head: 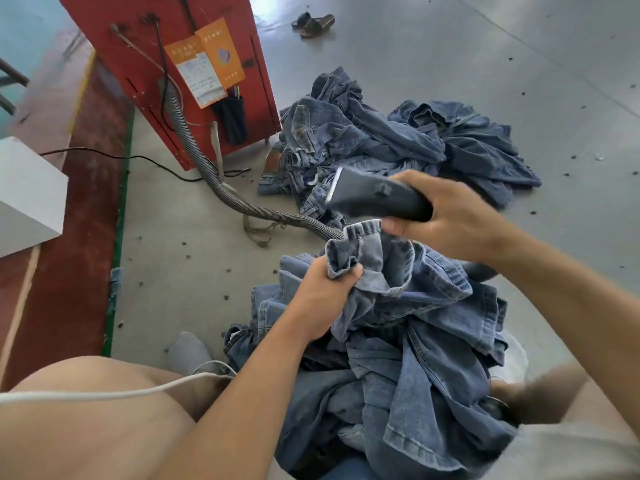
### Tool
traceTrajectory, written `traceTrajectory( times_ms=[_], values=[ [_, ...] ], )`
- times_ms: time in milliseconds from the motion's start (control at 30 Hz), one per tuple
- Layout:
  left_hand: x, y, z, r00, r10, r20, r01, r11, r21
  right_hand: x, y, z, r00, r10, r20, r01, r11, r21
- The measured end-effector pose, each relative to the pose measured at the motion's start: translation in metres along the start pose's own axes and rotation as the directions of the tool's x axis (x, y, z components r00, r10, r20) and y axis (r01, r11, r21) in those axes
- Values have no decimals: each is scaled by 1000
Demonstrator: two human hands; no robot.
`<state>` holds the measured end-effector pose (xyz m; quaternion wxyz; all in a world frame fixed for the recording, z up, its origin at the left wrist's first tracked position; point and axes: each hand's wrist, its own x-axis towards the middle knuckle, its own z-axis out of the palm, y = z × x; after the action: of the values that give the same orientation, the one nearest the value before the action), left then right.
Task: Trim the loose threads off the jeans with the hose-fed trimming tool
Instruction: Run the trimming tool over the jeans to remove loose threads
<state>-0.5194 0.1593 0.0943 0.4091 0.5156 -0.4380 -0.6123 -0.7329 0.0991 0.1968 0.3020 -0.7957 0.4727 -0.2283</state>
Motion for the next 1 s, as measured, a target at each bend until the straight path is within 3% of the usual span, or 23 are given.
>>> traceTrajectory(
  times_ms=[100, 267, 333, 433, 533, 600, 633, 667, 733, 767, 867, 1000],
  values=[
    [0, 1, -1, 999, -32, -19, 29, 993, -116, 0, 12, -20, 996, 63, -66, -60, 997, 47],
    [5, 8, -8, 1000, 4, 9, -1, 952, -306, -5, 19, -15, 980, 130, 153, -118, 989, -85],
    [2, 7, -5, 999, 23, 32, -16, 982, -188, -5, 13, -1, 976, 103, 194, -84, 991, -106],
    [2, 6, -1, 998, 64, 13, -65, 973, 220, -1, 6, 5, 994, 39, 100, -35, 999, -40],
    [1, 14, 9, 983, 179, 27, -178, 922, 344, 4, 8, -6, 997, 63, -41, -63, 998, -5],
    [-2, 17, 14, 983, 172, -68, -128, 900, 417, 3, 13, -13, 990, 116, -76, -118, 993, -11],
    [-3, 20, 15, 985, 117, -130, -56, 915, 399, 2, 15, -14, 987, 140, -84, -143, 989, -26],
    [-2, 21, 14, 981, 46, -188, 5, 964, 266, 1, 16, -14, 984, 158, -88, -162, 986, -40],
    [5, 19, 11, 970, -101, -220, 54, 977, -207, -2, 14, -12, 981, 176, -83, -181, 982, -53],
    [7, 20, 11, 969, -121, -217, 45, 945, -325, -2, 13, -12, 981, 178, -73, -182, 982, -58],
    [11, 15, 11, 939, -105, -326, 45, 982, -185, -5, 9, -16, 986, 168, -15, -169, 982, -88],
    [17, 4, 8, 871, -191, -453, 27, 939, -343, -12, 7, -23, 977, 165, 136, -155, 984, -84]
  ],
)
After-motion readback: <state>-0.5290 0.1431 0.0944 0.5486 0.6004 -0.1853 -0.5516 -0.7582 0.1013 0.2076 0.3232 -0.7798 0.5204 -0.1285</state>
